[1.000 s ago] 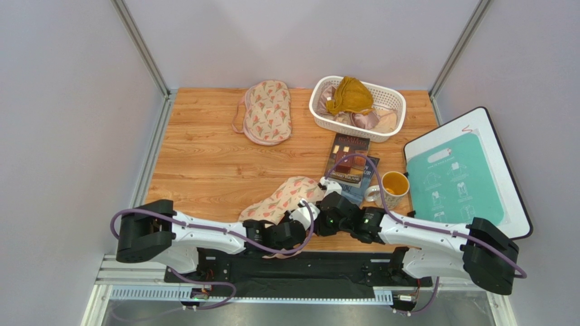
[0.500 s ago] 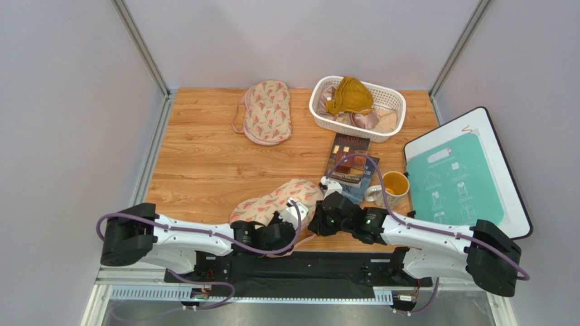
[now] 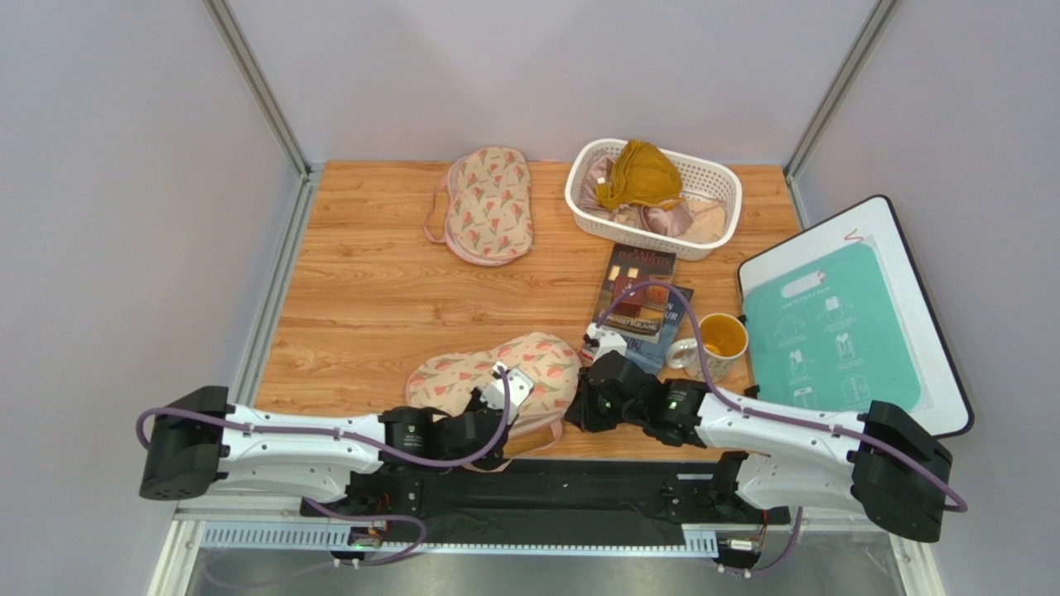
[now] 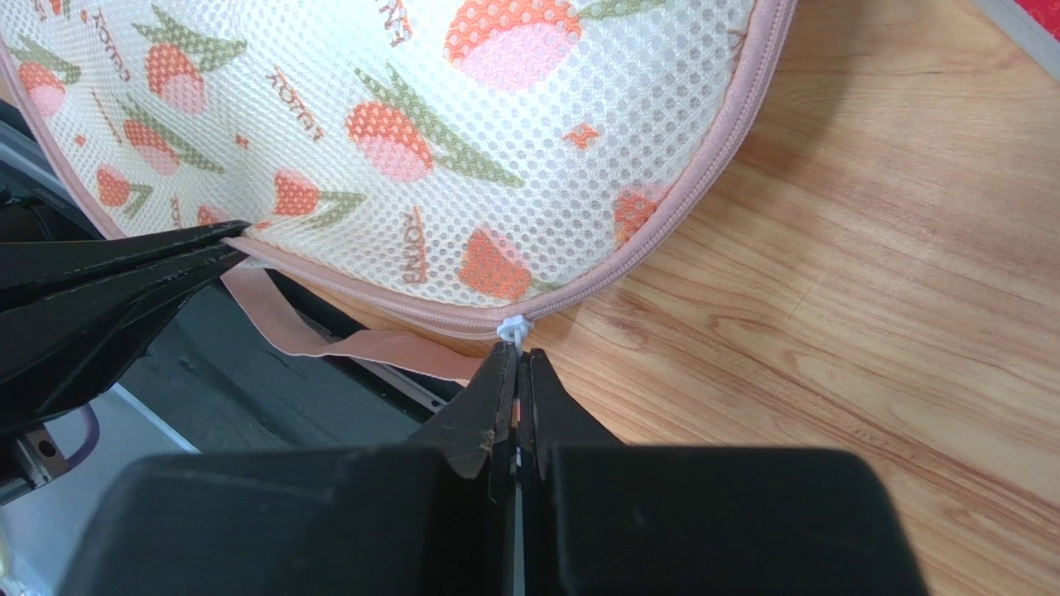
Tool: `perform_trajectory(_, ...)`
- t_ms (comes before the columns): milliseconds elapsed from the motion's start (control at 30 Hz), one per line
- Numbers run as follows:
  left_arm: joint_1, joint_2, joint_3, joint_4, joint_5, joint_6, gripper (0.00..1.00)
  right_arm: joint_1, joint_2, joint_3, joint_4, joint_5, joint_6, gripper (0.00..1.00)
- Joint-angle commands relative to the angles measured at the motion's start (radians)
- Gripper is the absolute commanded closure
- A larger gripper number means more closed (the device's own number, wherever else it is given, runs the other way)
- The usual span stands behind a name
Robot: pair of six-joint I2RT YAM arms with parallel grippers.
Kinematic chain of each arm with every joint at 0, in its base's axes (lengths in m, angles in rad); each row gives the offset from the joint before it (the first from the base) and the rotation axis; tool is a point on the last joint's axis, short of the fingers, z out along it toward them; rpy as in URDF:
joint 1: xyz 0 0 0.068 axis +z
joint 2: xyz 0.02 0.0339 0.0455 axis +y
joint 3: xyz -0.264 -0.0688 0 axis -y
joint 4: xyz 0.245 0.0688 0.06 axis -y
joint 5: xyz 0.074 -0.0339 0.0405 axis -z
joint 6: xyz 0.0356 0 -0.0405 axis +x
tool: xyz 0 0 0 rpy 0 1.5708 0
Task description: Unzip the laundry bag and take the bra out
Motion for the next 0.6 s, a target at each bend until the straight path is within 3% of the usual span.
perform_trajectory(0, -0.002, -0.019, 0.013, -0.066, -0.004, -0.001, 1.0, -0.006, 0.009, 0.025, 0.009, 0.007, -0.012, 1.0)
perform_trajectory(33, -0.002, -0.025, 0.013, -0.069, 0.0, -0.004, 0.97, -0.006, 0.011, 0.025, 0.007, 0.006, -0.013, 1.0)
perform_trajectory(100, -0.002, -0.036, 0.013, -0.065, 0.01, 0.003, 0.72, -0.006, 0.011, 0.025, 0.009, 0.004, -0.016, 1.0)
perform_trajectory(133, -0.003, -0.051, 0.013, -0.059, 0.024, 0.007, 0.51, -0.005, 0.011, 0.025, 0.009, 0.004, -0.015, 1.0)
perform_trajectory(267, -0.005, -0.081, 0.033, -0.04, 0.024, 0.035, 0.26, -0.006, 0.014, 0.025, 0.012, 0.001, -0.013, 1.0)
perform_trajectory(433, -0.014, -0.07, 0.07, -0.013, 0.033, 0.082, 0.25, -0.005, 0.017, 0.025, 0.016, -0.004, -0.015, 1.0)
perform_trajectory(567, -0.02, -0.013, 0.093, 0.104, 0.087, 0.113, 0.26, -0.006, 0.017, 0.025, 0.018, -0.007, -0.013, 1.0)
